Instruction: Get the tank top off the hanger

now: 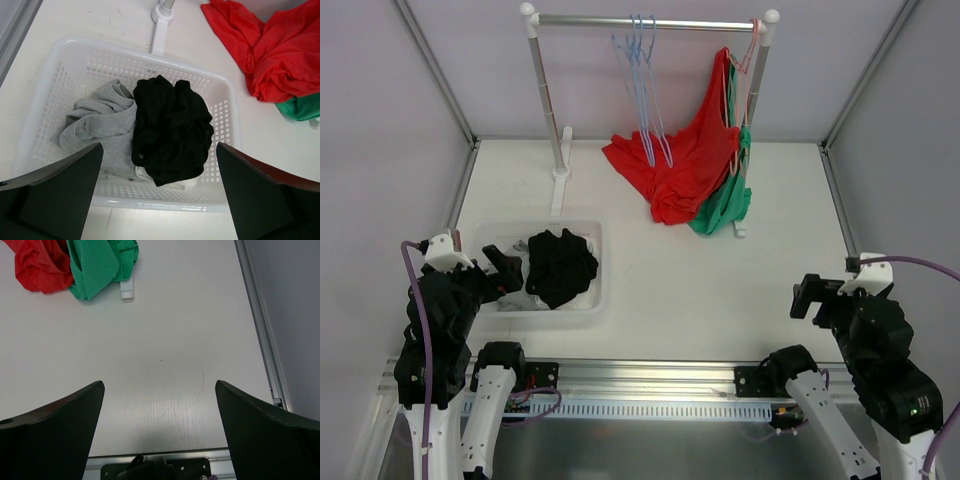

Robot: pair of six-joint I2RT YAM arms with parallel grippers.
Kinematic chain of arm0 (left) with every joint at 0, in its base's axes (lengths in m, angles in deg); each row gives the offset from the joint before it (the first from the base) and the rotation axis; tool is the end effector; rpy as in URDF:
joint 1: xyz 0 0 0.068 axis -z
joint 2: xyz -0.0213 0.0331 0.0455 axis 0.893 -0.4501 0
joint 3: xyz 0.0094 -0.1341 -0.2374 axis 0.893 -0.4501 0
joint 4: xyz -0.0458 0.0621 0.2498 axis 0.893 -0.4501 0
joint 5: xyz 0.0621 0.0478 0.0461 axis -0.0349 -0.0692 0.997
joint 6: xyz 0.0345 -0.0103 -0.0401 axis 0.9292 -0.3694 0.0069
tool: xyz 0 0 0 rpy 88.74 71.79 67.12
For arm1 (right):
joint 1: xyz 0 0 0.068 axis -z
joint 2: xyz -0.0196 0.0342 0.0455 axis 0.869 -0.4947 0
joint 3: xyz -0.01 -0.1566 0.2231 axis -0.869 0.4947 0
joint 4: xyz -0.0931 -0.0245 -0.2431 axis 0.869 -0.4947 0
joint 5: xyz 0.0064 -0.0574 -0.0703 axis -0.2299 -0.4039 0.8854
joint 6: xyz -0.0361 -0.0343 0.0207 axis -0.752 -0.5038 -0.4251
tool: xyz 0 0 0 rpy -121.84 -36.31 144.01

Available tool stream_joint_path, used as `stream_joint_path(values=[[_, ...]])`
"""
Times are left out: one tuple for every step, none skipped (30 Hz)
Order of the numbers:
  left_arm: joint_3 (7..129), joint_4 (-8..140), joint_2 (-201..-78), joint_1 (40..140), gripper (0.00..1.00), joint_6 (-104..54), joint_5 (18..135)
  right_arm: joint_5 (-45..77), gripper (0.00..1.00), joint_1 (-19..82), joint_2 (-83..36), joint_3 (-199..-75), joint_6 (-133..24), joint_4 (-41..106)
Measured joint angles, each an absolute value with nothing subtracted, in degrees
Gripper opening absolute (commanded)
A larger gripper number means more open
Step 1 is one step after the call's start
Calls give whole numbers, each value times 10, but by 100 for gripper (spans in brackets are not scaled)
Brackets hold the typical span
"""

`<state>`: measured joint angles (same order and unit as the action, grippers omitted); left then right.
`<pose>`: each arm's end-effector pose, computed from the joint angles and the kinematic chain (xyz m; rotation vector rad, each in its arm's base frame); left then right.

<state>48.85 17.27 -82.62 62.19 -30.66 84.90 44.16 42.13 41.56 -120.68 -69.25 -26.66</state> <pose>0.0447 0.0009 0.3630 -0.2782 1.7637 -0.1991 0.0112 -0.0093 0.3670 -0.1800 1.8403 -0.2072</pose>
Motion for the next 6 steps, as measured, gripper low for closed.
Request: stream_joint_path(values=[[488,172,-826,622,99,-307,849,440,100,421,415,-1205,-692,-266],[488,173,-826,622,99,-307,849,439,99,421,415,-1204,-692,-264],[488,173,-826,622,99,-307,849,439,99,421,415,-1203,-691,-262],[488,173,-826,622,99,-306,849,439,99,421,414,-1202,-691,-261],[488,173,-826,622,99,-306,849,439,100,421,414,-1200,-691,-259],[488,173,-826,622,99,-306,849,439,100,421,413,-1199,-691,-259]])
